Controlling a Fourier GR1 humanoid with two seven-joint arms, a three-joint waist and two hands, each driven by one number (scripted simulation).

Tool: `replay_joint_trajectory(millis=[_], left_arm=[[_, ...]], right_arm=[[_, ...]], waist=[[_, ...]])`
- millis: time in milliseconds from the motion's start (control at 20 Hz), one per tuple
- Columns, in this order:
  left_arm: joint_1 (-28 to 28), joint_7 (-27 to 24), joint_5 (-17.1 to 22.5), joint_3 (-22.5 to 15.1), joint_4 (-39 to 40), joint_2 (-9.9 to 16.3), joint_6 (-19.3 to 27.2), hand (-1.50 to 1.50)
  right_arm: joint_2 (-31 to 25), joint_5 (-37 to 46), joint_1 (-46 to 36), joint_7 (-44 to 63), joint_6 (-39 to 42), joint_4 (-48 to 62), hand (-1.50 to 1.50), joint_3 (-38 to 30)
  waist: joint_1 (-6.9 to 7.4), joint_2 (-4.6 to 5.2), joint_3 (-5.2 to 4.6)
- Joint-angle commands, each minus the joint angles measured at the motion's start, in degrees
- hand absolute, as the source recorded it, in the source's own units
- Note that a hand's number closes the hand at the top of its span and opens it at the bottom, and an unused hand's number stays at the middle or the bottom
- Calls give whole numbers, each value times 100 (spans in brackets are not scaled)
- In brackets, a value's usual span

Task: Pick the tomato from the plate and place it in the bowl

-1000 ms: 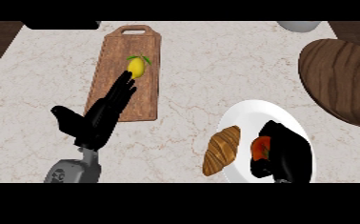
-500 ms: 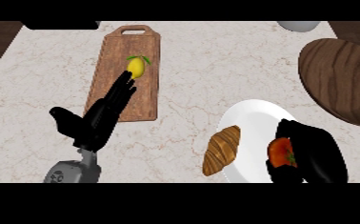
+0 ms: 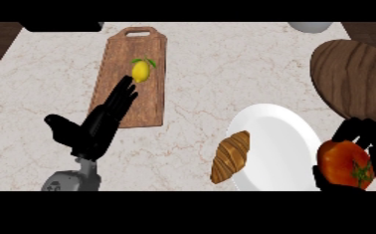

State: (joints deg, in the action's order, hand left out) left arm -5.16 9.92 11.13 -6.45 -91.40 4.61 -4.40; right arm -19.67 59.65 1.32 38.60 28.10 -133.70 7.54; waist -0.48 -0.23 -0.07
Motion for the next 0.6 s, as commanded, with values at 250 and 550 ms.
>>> replay_joint_trajectory(millis=[250, 550], left_arm=[[-103, -115, -48, 55, 234, -9, -141, 0], [-124, 55, -194, -13, 14, -160, 46, 0]], right_arm=[[89, -750, -1637, 371, 1156, -156, 150, -1278], [-145, -877, -1959, -188, 781, 707, 150, -2180]], waist=[[48, 19, 4], [55, 20, 7]])
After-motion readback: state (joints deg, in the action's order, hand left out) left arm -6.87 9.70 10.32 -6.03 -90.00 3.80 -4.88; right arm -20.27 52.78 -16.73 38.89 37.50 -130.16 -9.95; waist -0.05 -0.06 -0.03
